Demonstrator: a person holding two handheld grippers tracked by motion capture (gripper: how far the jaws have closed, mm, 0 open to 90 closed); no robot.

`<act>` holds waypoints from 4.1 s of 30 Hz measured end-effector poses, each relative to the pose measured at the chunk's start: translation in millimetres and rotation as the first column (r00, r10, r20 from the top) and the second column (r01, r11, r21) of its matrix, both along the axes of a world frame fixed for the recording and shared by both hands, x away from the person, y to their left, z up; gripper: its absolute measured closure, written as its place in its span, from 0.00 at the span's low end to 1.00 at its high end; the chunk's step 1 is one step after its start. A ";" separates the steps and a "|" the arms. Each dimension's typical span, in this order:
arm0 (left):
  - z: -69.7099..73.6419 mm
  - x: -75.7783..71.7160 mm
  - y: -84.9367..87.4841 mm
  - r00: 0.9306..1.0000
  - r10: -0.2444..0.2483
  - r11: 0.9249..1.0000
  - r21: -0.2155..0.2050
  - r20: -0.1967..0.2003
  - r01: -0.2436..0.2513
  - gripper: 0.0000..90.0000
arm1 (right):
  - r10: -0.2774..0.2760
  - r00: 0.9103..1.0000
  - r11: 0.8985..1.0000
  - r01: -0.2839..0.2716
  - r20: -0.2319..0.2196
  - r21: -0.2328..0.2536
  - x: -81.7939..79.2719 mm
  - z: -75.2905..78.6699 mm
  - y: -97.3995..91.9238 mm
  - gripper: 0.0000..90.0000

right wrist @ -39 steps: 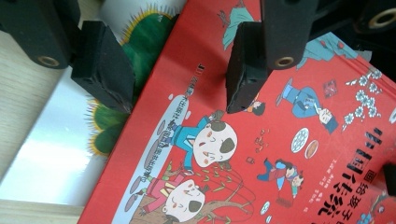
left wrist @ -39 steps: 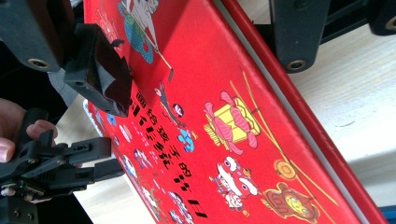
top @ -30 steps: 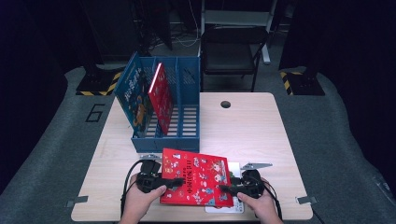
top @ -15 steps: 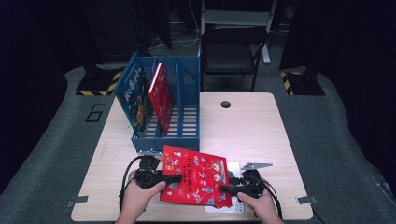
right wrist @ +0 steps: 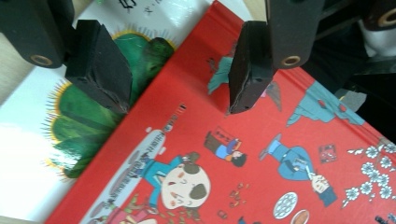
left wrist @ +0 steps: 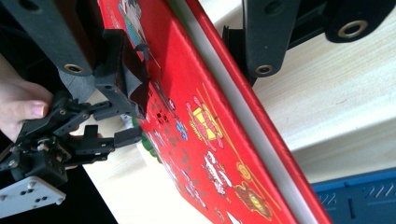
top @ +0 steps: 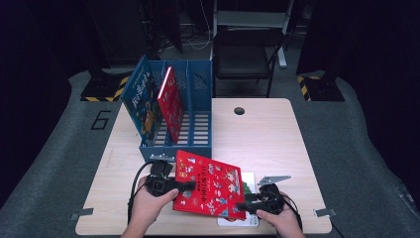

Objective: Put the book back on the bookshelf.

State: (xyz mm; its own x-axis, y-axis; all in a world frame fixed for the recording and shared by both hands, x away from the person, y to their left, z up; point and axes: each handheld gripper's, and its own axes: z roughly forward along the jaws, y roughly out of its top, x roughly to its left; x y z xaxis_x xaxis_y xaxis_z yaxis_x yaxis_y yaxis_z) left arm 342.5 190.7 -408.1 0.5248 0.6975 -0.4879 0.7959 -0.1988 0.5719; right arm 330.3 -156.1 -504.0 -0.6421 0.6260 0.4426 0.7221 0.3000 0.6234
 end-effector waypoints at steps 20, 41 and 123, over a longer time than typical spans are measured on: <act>33.0 10.0 -13.0 0.999 -0.022 0.999 0.043 0.033 0.020 0.70 | 0.018 1.000 0.996 -0.016 -0.025 0.084 1.4 -3.3 7.1 0.42; 51.3 17.2 -14.0 0.999 -0.021 0.997 0.077 0.024 0.019 0.74 | 0.102 0.993 0.994 -0.100 0.057 -0.040 -5.4 -1.6 19.9 0.54; 90.7 40.3 -65.8 0.993 -0.073 0.989 0.138 0.095 0.060 0.88 | 0.071 0.988 0.997 -0.066 0.135 -0.044 -5.5 -1.4 26.0 0.59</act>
